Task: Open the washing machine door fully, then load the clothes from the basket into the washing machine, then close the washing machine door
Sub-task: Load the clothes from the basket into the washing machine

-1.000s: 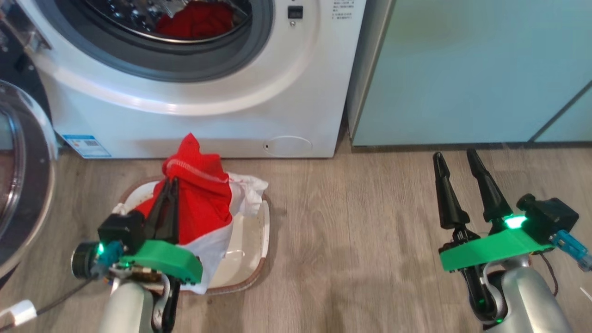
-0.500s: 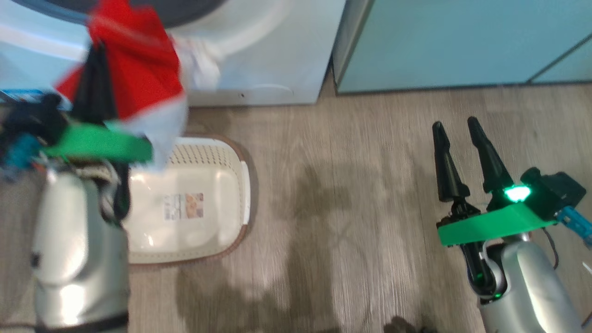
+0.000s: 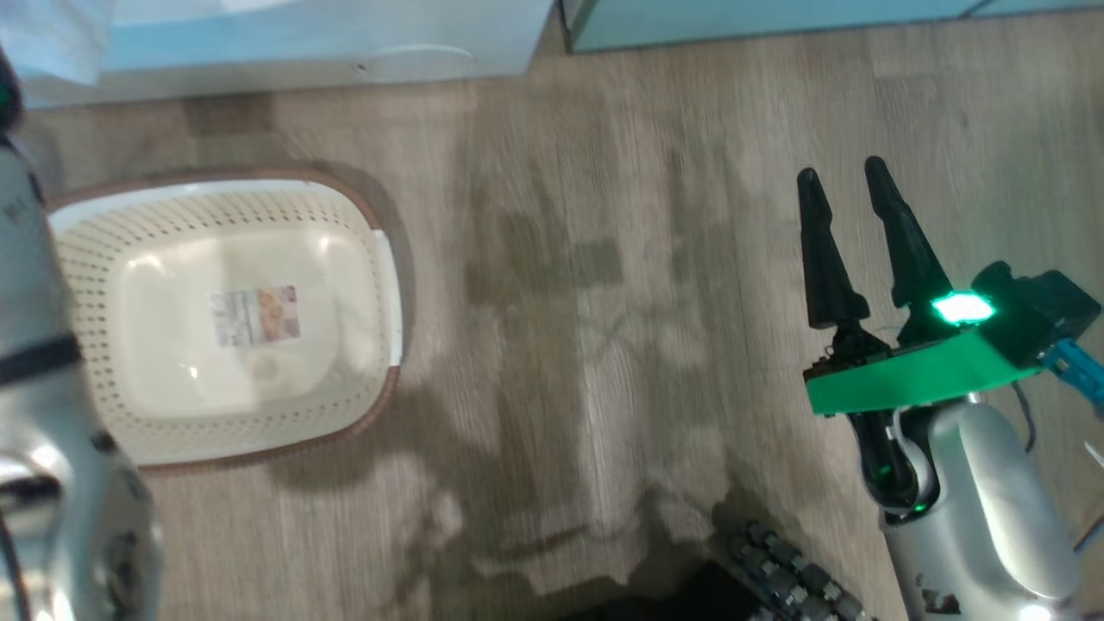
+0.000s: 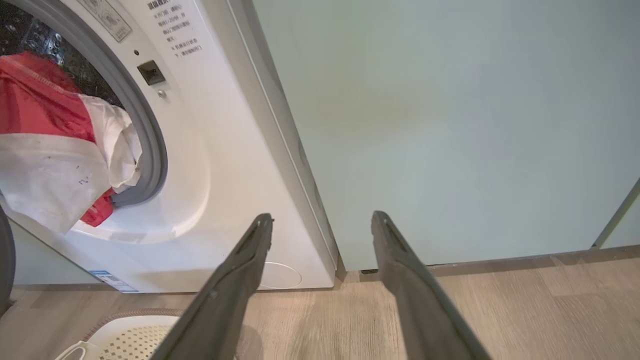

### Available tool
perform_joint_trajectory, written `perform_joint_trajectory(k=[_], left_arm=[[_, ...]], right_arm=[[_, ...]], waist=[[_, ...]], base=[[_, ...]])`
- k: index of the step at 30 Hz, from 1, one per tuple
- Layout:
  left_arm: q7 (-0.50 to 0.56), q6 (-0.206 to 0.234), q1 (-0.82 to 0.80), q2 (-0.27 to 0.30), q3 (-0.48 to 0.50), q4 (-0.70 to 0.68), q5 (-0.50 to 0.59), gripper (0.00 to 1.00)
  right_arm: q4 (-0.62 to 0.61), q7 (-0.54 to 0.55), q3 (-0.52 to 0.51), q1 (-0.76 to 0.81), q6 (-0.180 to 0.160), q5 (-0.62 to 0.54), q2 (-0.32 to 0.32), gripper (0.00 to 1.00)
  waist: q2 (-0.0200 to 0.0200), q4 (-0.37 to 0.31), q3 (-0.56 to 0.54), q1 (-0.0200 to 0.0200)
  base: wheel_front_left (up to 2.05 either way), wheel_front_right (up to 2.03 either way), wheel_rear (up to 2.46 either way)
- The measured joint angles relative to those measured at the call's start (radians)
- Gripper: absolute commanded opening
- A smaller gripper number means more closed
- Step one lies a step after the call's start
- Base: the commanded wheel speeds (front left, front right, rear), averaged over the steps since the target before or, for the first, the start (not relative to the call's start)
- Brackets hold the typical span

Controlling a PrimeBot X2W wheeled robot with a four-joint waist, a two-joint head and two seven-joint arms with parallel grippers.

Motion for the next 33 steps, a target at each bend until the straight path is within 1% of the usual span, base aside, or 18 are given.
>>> perform_joint_trajectory(k=[3, 6, 8, 11, 16, 18, 20, 23, 26, 31, 33], left_arm=[[0.002, -0.015, -0.093, 0.049, -0.026, 0.099, 0.022, 0.0], [0.028, -0.026, -0.176, 0.095, -0.04, 0.195, 0.03, 0.0], [0.04, -0.031, -0.236, 0.125, -0.06, 0.239, 0.045, 0.0], [0.071, -0.035, -0.34, 0.151, -0.088, 0.302, 0.054, 0.0], [0.098, -0.044, -0.472, 0.21, -0.161, 0.388, 0.119, 0.0], [0.102, -0.042, -0.519, 0.219, -0.174, 0.42, 0.128, 0.0], [0.094, -0.036, -0.568, 0.241, -0.207, 0.441, 0.172, 0.0], [0.051, -0.003, -0.649, 0.261, -0.216, 0.466, 0.187, 0.0], [0.003, 0.032, -0.733, 0.262, -0.201, 0.472, 0.183, 0.0], [0.002, 0.026, -0.715, 0.262, -0.227, 0.568, 0.184, 0.0], [0.002, 0.015, -0.711, 0.261, -0.239, 0.601, 0.184, 0.0]], right_arm=[[0.002, 0.0, 0.017, -0.014, 0.0, 0.009, 0.001, 1.0], [0.002, 0.0, 0.038, -0.041, 0.0, 0.017, 0.003, 1.0], [0.002, 0.0, 0.041, -0.058, 0.0, 0.028, 0.003, 1.0], [0.0, 0.0, 0.051, -0.073, 0.0, 0.052, 0.003, 1.0], [0.0, 0.0, 0.089, -0.096, 0.0, 0.086, 0.004, 1.0], [0.0, 0.0, 0.101, -0.106, 0.0, 0.102, 0.004, 1.0], [0.0, 0.0, 0.112, -0.111, 0.0, 0.114, 0.004, 1.0], [0.001, 0.0, 0.131, -0.123, 0.0, 0.13, 0.006, 1.0], [0.001, 0.0, 0.131, -0.125, 0.0, 0.145, 0.006, 1.0], [0.002, 0.0, 0.132, -0.128, 0.0, 0.149, 0.006, 1.0], [0.002, 0.0, 0.132, -0.138, 0.0, 0.154, 0.006, 1.0]], waist=[[0.0, -0.019, 0.041, 0.0001], [0.0, -0.043, 0.074, 0.0], [0.0, -0.057, 0.095, -0.0001], [0.0, -0.074, 0.126, 0.0], [0.0, -0.108, 0.168, -0.0001], [0.0, -0.12, 0.182, -0.0001], [0.0, -0.131, 0.196, -0.0001], [0.0, -0.151, 0.212, -0.0001], [0.0, -0.169, 0.228, -0.0002], [0.0, -0.173, 0.243, -0.0002], [0.0, -0.173, 0.251, -0.0001]], base=[[0.0, 0.0, 0.0], [0.0, 0.0, 0.0], [0.0, 0.0, 0.0], [0.0, 0.0, 0.0], [0.0, 0.0, 0.0], [0.0, 0.0, 0.0], [0.0, 0.0, 0.0], [0.0, 0.0, 0.0], [0.0, 0.0, 0.0], [0.0, 0.0, 0.0], [0.0, 0.0, 0.0]])
